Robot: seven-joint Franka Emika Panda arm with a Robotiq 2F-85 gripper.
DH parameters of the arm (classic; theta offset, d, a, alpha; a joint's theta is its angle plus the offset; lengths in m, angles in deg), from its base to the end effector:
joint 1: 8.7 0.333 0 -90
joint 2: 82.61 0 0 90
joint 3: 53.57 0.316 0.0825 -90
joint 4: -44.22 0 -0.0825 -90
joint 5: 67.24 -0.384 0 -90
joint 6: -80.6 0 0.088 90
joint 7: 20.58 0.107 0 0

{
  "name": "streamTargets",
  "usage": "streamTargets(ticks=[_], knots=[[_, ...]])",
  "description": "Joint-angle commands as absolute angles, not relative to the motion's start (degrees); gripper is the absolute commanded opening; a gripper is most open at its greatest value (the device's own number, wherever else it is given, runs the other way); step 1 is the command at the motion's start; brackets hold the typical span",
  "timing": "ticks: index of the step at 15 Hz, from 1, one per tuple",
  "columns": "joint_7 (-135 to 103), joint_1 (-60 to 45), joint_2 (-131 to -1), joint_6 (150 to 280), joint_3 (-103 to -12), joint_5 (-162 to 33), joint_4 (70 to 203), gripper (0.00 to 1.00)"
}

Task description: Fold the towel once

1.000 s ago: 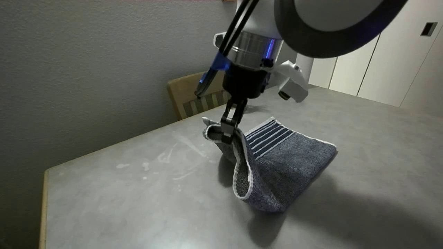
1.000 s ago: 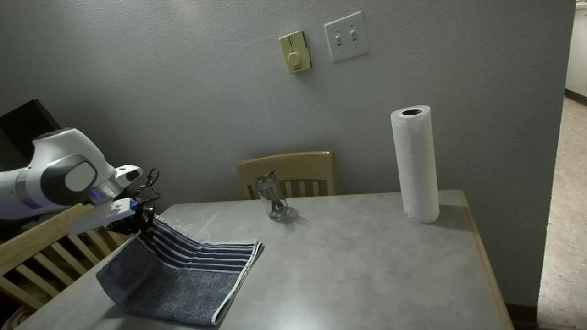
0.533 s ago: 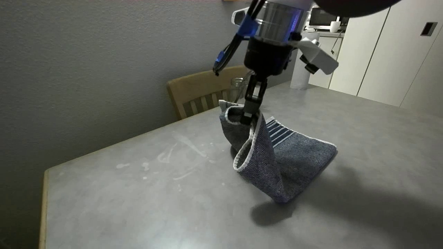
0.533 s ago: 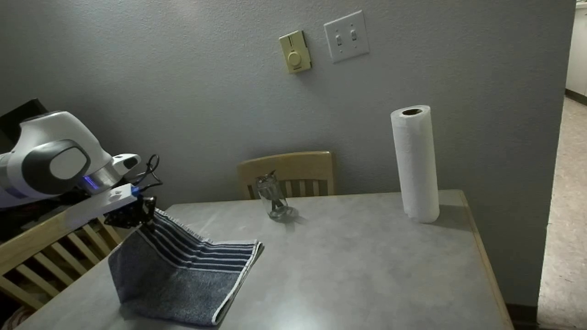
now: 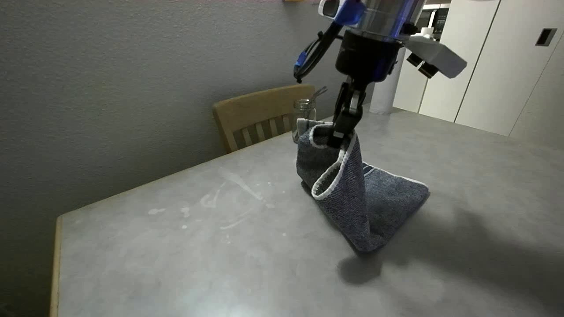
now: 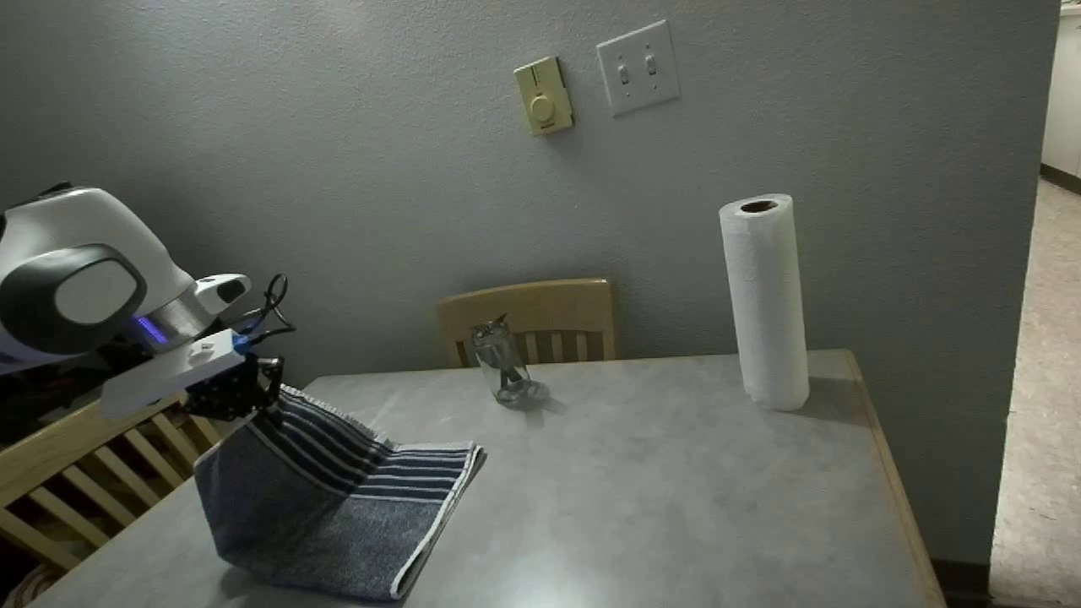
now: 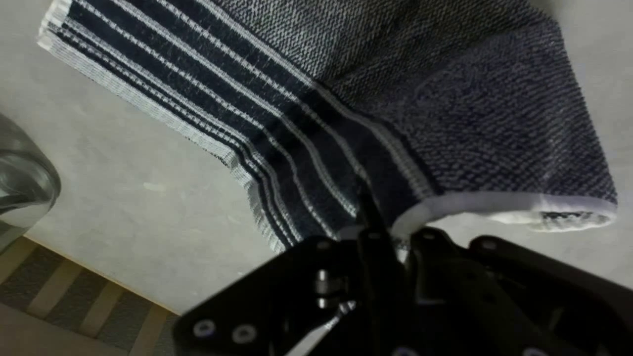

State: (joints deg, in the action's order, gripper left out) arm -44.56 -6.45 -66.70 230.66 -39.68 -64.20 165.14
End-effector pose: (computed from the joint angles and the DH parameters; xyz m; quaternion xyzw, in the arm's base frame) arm 0.5763 0.1639 0.3114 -0.9280 -0.3526 -0.1205 0.0080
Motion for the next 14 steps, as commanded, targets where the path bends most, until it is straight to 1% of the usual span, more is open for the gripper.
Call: streamTargets(ticks=[1, 10, 11, 14], knots=[[-44.6, -5.6, -66.7, 230.5, -40.5, -64.5, 165.1, 0.07], [-44.6, -5.6, -66.7, 230.5, -40.5, -64.5, 165.1, 0.07], [-44.4, -5.3, -66.5, 230.5, -40.6, -64.0, 165.0, 0.02], [-44.2, -4.8, -66.7, 230.9, -41.0, -63.2, 165.2, 0.02]])
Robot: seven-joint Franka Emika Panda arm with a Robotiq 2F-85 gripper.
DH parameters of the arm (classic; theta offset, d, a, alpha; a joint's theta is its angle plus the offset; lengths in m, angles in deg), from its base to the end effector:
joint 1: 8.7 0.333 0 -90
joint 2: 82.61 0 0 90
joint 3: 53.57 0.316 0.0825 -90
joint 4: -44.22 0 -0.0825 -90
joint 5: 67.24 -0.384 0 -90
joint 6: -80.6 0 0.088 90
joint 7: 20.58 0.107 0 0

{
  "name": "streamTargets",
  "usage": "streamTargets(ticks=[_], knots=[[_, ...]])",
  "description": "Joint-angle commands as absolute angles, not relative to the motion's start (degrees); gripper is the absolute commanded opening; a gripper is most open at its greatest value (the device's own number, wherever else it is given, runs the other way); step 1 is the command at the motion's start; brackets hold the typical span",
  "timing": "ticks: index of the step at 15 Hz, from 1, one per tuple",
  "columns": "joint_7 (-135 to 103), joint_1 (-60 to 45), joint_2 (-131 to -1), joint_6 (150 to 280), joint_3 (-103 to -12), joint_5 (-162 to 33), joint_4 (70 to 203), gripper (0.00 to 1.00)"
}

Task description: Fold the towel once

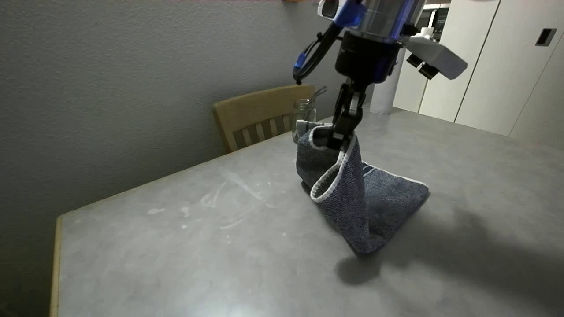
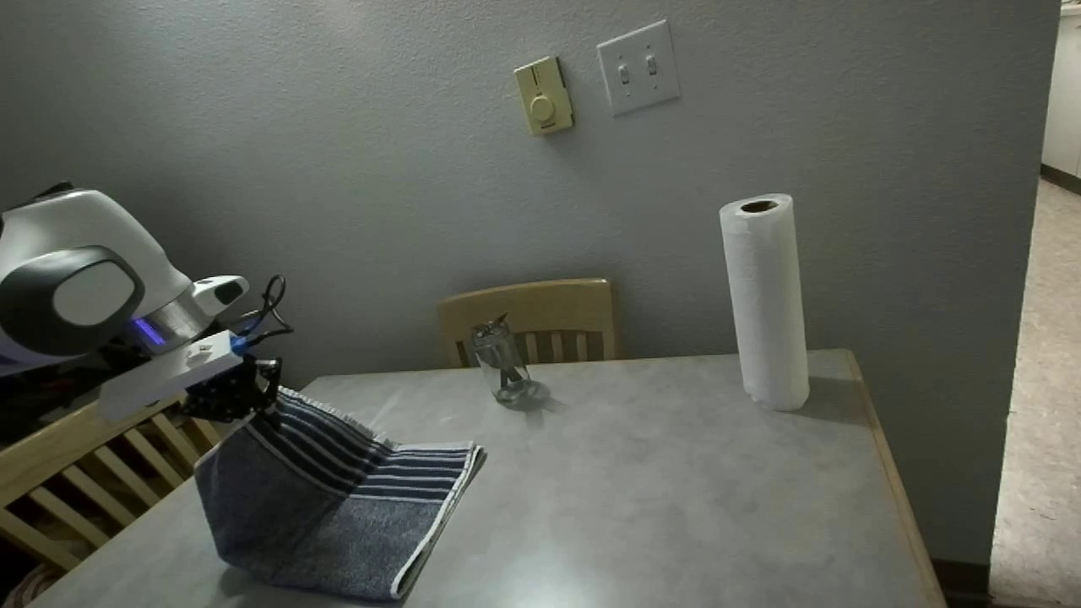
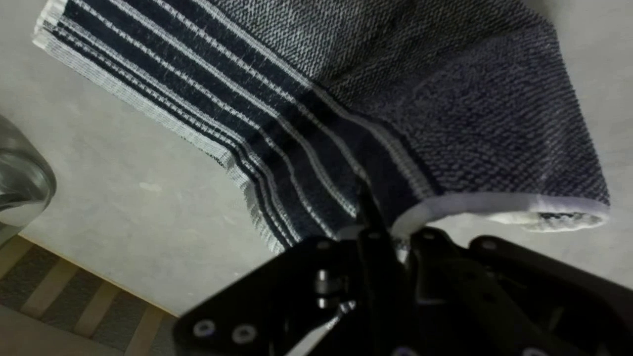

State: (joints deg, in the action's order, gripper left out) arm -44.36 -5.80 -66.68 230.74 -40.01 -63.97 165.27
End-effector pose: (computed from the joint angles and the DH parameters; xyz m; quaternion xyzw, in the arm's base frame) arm 0.5747 0.1672 0.3101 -0.9270 -0.3553 -0.1196 0.0068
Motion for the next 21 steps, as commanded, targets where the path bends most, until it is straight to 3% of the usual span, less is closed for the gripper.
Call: streamTargets(ticks=[1, 14, 21], knots=[[-44.6, -4.9, -66.8, 231.1, -41.0, -63.5, 165.4, 0.02], [-55.4, -9.2, -69.3, 232.1, -40.1, -69.1, 167.3, 0.02], [-75.3, -15.5, -69.2, 233.5, -37.1, -88.9, 167.8, 0.02]])
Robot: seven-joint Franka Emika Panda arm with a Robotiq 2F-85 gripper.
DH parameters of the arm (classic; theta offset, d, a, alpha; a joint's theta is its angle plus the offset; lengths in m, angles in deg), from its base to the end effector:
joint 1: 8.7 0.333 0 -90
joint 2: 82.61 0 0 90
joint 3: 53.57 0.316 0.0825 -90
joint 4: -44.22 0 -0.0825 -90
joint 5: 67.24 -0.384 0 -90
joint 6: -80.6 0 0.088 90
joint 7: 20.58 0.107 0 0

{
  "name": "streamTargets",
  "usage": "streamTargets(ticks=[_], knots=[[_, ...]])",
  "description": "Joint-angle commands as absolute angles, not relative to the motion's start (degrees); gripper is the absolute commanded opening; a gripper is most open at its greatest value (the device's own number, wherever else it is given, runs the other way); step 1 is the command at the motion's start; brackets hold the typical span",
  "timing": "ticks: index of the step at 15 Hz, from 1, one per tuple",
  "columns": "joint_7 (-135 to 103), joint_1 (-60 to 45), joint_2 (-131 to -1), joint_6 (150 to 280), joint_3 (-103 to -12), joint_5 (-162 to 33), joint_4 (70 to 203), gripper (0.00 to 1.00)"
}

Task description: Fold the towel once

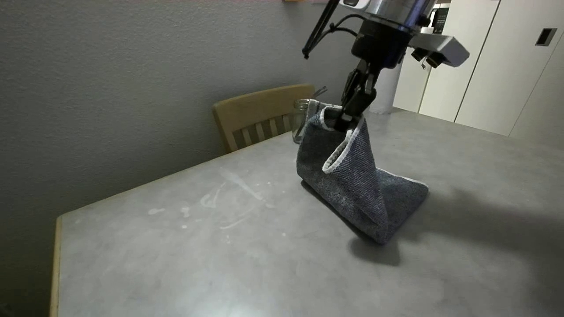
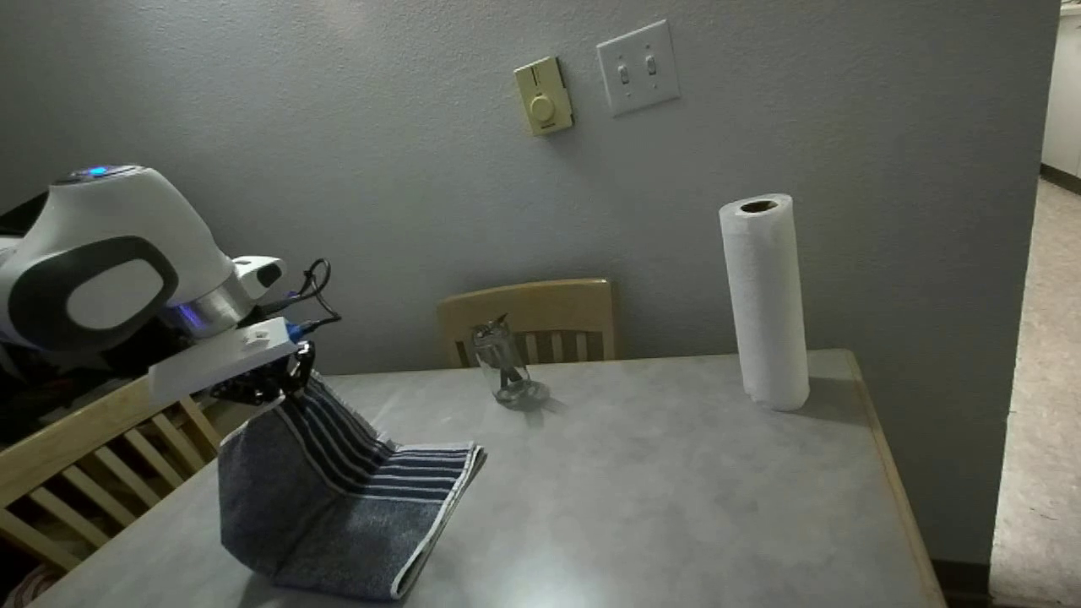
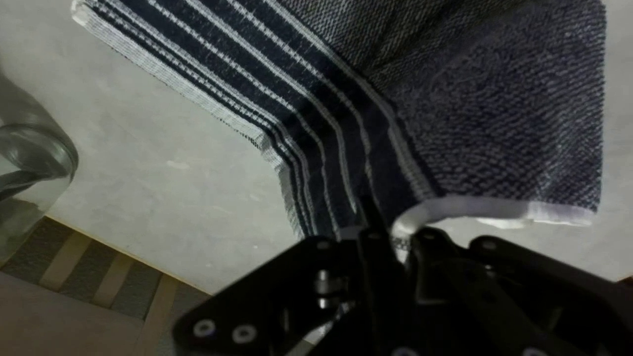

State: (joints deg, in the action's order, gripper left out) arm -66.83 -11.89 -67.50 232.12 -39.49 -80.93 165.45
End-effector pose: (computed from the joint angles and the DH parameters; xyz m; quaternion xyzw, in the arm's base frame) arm 0.5904 0.1031 0.3192 -0.9110 -0.3773 -0.1567 0.0562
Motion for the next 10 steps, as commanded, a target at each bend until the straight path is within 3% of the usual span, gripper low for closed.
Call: streamTargets(ticks=[1, 10], knots=[[-78.9, -16.4, -69.2, 233.4, -36.6, -92.8, 167.9, 0.02], [-95.9, -16.8, -70.0, 232.3, -39.1, -112.1, 169.6, 0.02]])
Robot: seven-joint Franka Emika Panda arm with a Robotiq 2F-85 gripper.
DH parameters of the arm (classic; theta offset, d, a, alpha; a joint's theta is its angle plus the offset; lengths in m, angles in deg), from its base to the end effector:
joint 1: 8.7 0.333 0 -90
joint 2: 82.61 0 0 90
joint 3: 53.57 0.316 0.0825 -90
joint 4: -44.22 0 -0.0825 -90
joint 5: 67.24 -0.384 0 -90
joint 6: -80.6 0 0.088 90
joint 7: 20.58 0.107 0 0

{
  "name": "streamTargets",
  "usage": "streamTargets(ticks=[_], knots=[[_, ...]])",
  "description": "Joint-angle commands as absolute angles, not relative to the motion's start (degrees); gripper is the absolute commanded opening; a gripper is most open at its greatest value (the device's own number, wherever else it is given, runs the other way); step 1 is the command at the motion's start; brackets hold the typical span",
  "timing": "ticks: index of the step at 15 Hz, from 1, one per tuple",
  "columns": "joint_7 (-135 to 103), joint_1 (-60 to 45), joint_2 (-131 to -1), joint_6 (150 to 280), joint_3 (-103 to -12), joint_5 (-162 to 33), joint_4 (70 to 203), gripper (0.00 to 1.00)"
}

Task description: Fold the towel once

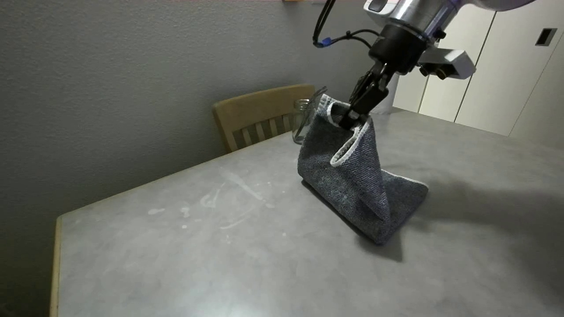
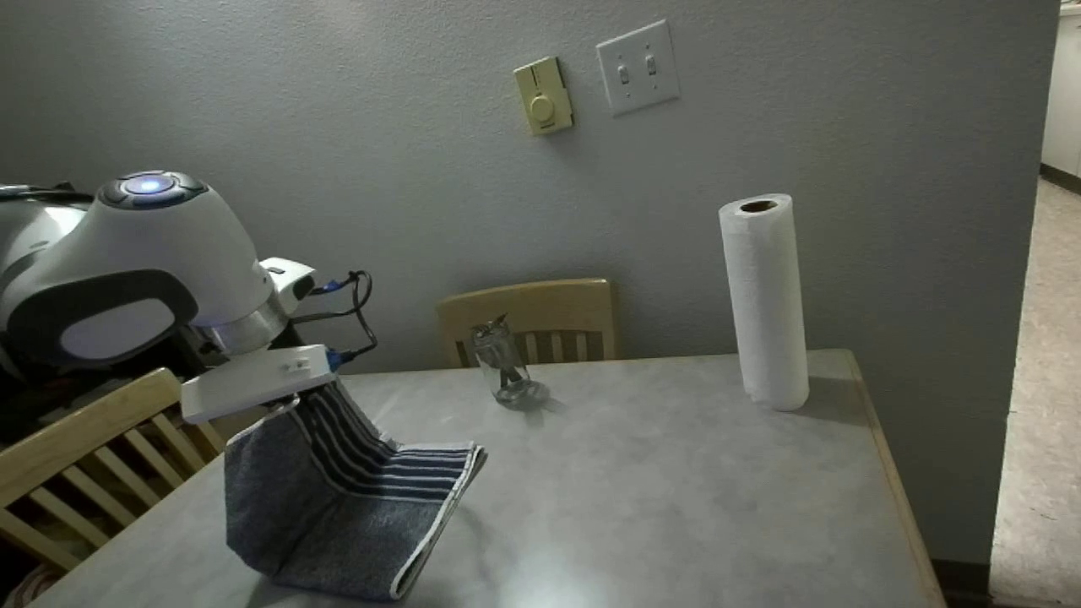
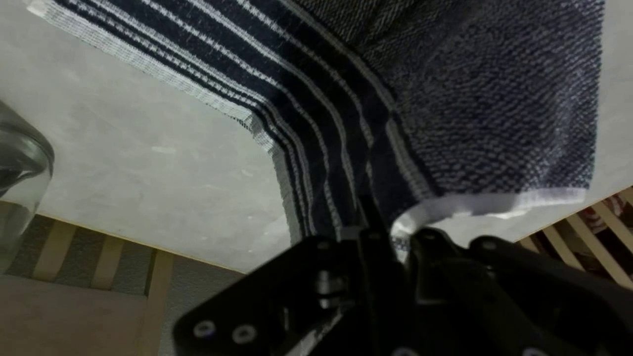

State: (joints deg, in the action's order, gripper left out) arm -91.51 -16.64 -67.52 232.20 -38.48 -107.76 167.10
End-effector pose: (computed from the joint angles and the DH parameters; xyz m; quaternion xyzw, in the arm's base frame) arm 0.5844 0.0528 0.3031 -0.8990 -0.3559 -0.2131 0.1405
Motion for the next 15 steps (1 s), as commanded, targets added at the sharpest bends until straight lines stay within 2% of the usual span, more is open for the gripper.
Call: streamTargets(ticks=[1, 10, 15], knots=[[-97.1, -16.7, -70.0, 232.2, -39.3, -113.5, 169.8, 0.02], [-110.9, -19.2, -71.6, 230.3, -41.0, -128.6, 172.0, 0.02], [-113.2, -20.9, -72.7, 229.2, -41.9, -130.6, 173.5, 0.02]])
